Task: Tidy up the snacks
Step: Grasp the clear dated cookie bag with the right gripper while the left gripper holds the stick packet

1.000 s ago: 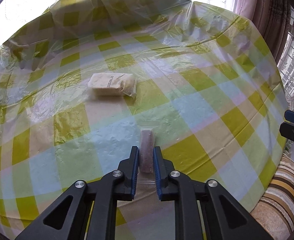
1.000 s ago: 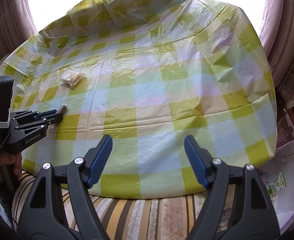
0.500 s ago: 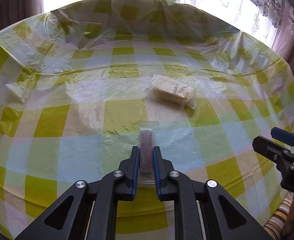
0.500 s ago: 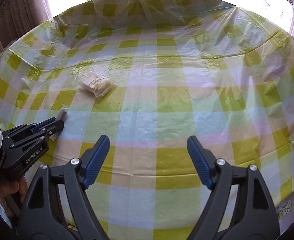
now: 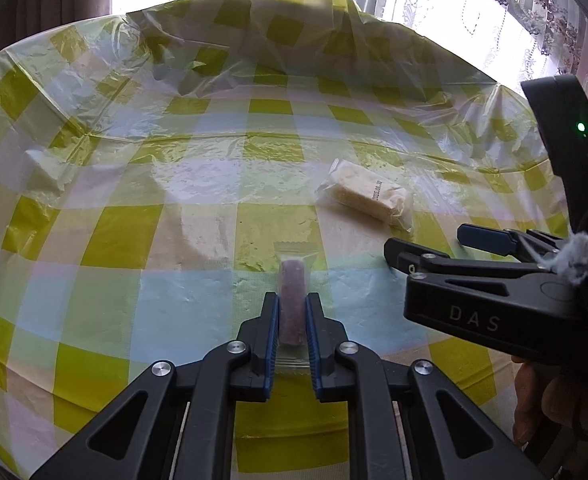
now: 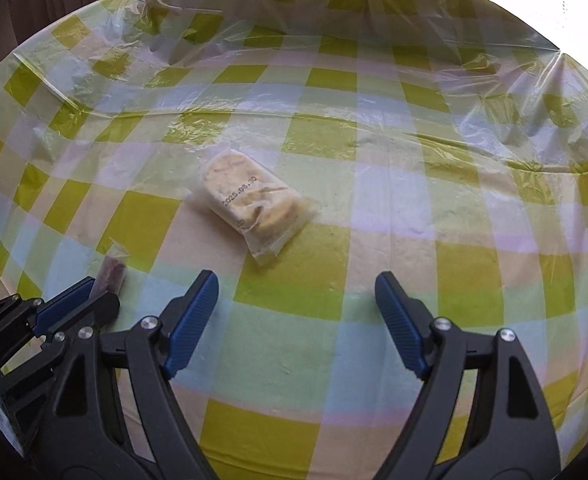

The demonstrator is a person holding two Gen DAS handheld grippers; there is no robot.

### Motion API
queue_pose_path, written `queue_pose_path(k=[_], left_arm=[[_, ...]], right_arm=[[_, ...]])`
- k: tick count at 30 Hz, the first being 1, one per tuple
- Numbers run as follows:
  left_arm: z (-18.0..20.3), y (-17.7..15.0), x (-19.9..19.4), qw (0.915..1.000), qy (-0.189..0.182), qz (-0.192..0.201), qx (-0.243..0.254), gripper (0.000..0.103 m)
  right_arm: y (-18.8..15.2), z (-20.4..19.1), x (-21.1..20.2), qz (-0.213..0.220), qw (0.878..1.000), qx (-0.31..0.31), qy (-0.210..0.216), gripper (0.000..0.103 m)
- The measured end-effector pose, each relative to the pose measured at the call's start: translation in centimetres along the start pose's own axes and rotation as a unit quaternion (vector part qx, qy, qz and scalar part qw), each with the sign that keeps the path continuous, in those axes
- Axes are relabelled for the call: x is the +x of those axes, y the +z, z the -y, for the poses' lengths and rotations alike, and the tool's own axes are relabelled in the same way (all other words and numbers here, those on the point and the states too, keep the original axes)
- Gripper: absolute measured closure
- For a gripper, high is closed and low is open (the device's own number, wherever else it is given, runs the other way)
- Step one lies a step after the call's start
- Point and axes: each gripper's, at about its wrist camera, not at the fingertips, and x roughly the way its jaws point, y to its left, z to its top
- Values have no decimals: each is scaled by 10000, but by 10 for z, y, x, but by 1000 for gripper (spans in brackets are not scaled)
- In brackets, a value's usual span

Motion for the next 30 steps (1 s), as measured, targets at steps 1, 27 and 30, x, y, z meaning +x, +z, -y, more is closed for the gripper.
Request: queue_pose_path(k=[1,27,30], left_arm=[[0,0,0,10000,-7,2,-8,89],[-2,3,3,10000,4,50,-47,89],[-2,3,2,10000,18,51,-52,89]], right_arm=[[3,-2,3,-14,10000,-25,-24,21],[52,-12,39,299,9995,-41,21,35],[51,-14,36,339,9994,-74,43,53]])
